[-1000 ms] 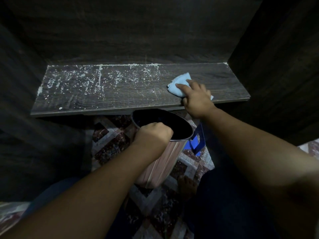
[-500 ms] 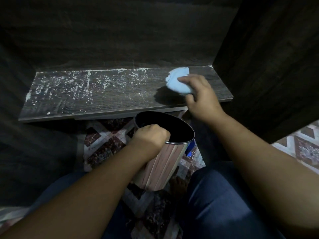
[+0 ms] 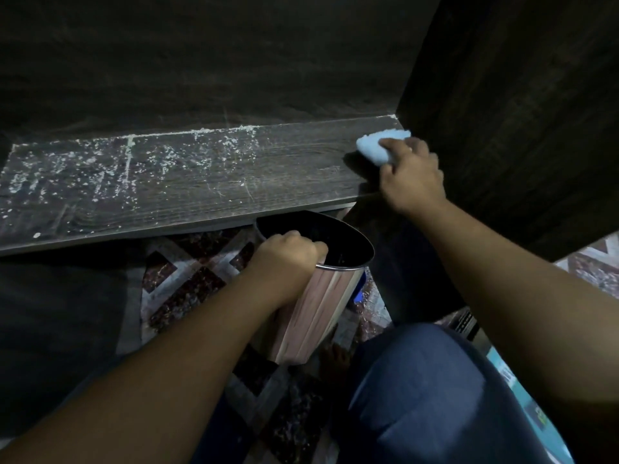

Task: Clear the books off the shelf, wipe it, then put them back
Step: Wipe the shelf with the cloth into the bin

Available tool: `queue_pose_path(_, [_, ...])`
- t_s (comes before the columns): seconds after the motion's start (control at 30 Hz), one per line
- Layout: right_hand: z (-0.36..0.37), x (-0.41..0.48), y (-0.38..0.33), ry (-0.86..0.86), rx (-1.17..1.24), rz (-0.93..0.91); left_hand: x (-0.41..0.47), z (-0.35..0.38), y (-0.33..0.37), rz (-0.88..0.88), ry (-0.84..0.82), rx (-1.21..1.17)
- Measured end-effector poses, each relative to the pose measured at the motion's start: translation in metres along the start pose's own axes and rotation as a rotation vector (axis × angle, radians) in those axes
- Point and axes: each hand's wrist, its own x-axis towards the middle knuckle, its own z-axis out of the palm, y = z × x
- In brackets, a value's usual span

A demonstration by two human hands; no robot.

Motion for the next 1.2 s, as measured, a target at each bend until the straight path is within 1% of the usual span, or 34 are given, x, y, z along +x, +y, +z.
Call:
queue_pose_path(0.07, [0.000,0.018,0.008,0.029,-0.062,0.036,0.005,0.005,0.000,0.052,0.044,0.033])
queue_pose_path(0.1, [0.000,0.028,0.011,0.010,-0.110,0.041,0.007,0.007,-0.001,0.071,0.064,0.042])
queue_pose_path(0.17, [0.006,0.045,0.018,-0.100,-0.207,0.032,0.011,0.010,-0.005,0.096,0.092,0.037])
queue_pose_path(0.23, [0.016,0.054,0.021,-0.195,-0.217,0.008,0.016,0.011,-0.009,0.100,0.108,0.011])
queue_pose_path(0.3, [0.027,0.059,0.020,-0.226,-0.220,-0.019,0.019,0.009,-0.011,0.102,0.125,-0.020])
queue_pose_path(0.37, [0.036,0.058,0.014,-0.220,-0.241,-0.024,0.023,0.009,-0.011,0.103,0.148,-0.040])
queue_pose_path(0.43, [0.038,0.051,0.000,-0.232,-0.180,-0.077,0.026,0.010,-0.010,0.092,0.166,-0.058])
queue_pose_path(0.53, [0.040,0.036,-0.013,-0.272,0.012,-0.265,0.030,0.010,-0.009,0.081,0.195,-0.072])
queue_pose_path(0.57, [0.040,0.034,-0.013,-0.268,0.069,-0.295,0.031,0.010,-0.007,0.077,0.197,-0.075])
queue_pose_path(0.6, [0.040,0.034,-0.010,-0.228,0.117,-0.298,0.032,0.010,-0.006,0.069,0.196,-0.084])
queue_pose_path(0.63, [0.038,0.039,-0.007,-0.144,0.149,-0.271,0.032,0.010,-0.004,0.061,0.192,-0.096])
queue_pose_path(0.67, [0.035,0.047,-0.002,-0.023,0.139,-0.230,0.032,0.010,-0.003,0.055,0.191,-0.104])
queue_pose_path(0.7, [0.030,0.058,0.004,0.102,0.083,-0.186,0.033,0.011,-0.003,0.051,0.191,-0.103])
queue_pose_path(0.73, [0.024,0.071,0.009,0.186,-0.001,-0.148,0.034,0.011,-0.003,0.048,0.194,-0.101])
queue_pose_path(0.77, [0.020,0.084,0.014,0.217,-0.085,-0.122,0.035,0.011,-0.004,0.044,0.195,-0.107])
queue_pose_path(0.8, [0.018,0.097,0.019,0.201,-0.162,-0.123,0.036,0.011,-0.005,0.037,0.195,-0.120])
queue_pose_path(0.83, [0.019,0.110,0.024,0.148,-0.244,-0.143,0.037,0.010,-0.005,0.030,0.196,-0.132])
queue_pose_path(0.9, [0.029,0.130,0.030,-0.006,-0.424,-0.172,0.038,0.009,-0.004,0.021,0.205,-0.137])
queue_pose_path(0.97, [0.039,0.141,0.031,-0.154,-0.493,-0.135,0.039,0.009,-0.003,0.019,0.222,-0.132])
queue_pose_path(1.07, [0.047,0.144,0.022,-0.211,-0.398,-0.063,0.041,0.009,-0.006,0.012,0.238,-0.140])
queue_pose_path(1.2, [0.040,0.133,0.007,-0.181,-0.175,-0.028,0.039,0.010,-0.005,0.020,0.232,-0.129])
